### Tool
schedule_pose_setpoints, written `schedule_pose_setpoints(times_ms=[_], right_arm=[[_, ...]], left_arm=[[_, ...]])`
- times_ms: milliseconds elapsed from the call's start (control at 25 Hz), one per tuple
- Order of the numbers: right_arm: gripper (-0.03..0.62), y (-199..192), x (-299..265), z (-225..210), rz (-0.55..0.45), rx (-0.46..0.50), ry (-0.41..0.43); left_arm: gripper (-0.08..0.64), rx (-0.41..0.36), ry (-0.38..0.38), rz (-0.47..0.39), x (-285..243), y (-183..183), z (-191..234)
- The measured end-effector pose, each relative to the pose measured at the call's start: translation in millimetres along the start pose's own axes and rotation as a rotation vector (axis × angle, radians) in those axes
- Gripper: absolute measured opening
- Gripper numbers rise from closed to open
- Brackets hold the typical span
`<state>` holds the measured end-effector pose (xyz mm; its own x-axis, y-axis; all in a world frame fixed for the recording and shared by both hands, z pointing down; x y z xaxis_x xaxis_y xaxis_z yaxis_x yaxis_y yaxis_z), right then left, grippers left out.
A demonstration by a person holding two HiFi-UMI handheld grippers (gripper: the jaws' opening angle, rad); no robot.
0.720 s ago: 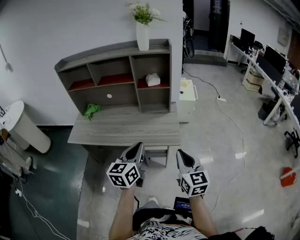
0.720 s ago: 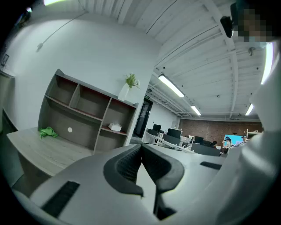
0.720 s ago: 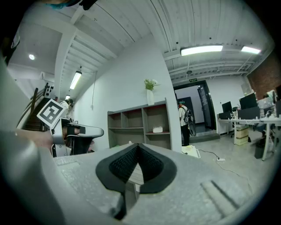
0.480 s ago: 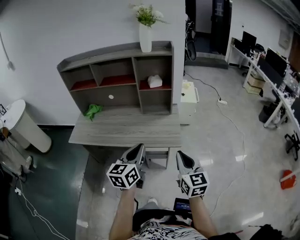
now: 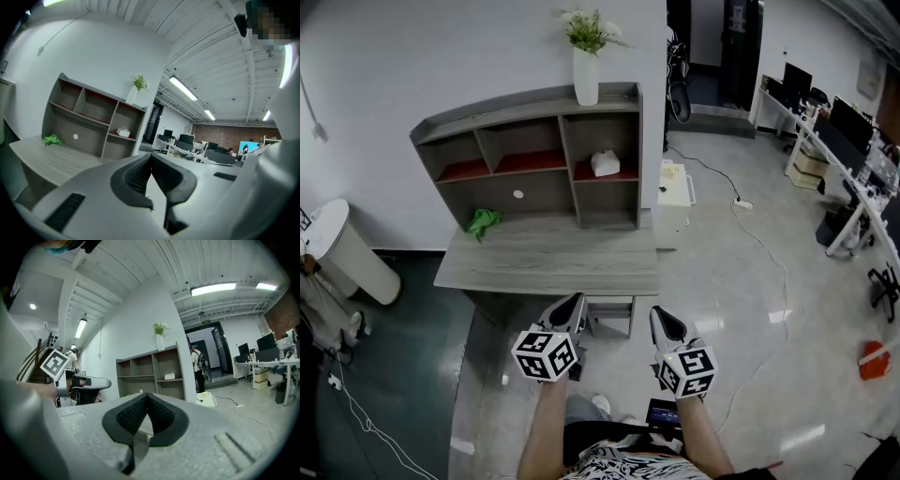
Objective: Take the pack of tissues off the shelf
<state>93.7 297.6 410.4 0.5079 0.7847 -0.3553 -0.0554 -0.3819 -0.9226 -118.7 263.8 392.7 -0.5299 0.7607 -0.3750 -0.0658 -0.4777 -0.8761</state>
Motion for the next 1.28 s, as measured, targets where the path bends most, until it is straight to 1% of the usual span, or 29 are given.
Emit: schedule_pose_setpoints(times_ms=[80, 160, 240, 360, 560, 680, 760, 1080, 1200, 1280], right_arm=[[0.005, -1, -2, -1, 0.005, 0.013, -0.013], [0.005, 0, -6, 1, 0.016, 0.067, -0.040], [0.005, 2, -12, 3, 0.019, 0.094, -0.038], [0.005, 4, -22, 0, 0.017, 0.077, -0.019], [0.005, 10, -45, -21, 0.027, 0.055, -0.022], [0.005, 18, -66, -39, 0.016, 0.051, -0.044], [0.005, 26, -83, -53, 0.004, 0.055, -0.060], [0.005, 72, -165, -113, 0.028, 0.080, -0.075], [0.005, 88, -198, -135, 0.041, 0.070, -0.090], [0.005, 96, -220, -149, 0.054, 0.059, -0.101]], left_arm=[[0.008, -0.003, 0.015, 0.008, 2, -3, 1], [0.008, -0.008, 0.032, 0.018, 3, -4, 5], [0.008, -0.011, 0.046, 0.021, 3, -2, 10], [0.008, -0.006, 0.054, 0.010, -2, 2, 16], [0.008, -0.004, 0.057, 0.016, -26, 12, 29], [0.008, -0.010, 0.059, 0.024, -52, 23, 41], [0.008, 0.000, 0.062, 0.014, -73, 32, 54], [0.008, 0.053, 0.033, 0.002, -164, 89, 105], [0.008, 0.059, 0.061, -0.012, -199, 114, 130], [0.008, 0.038, 0.086, -0.009, -221, 129, 146]])
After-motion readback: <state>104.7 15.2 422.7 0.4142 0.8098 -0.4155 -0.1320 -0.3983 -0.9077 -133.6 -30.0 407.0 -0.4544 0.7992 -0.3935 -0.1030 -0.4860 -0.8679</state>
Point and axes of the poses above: the fingertips, and each gripper's own axes: x backward along the fingers, z to its left, y out of its top, the point moved 6 cm from there along x, backward along the fingers, and after that the axes turned 15 degrees about z, right-handed, at the moved point
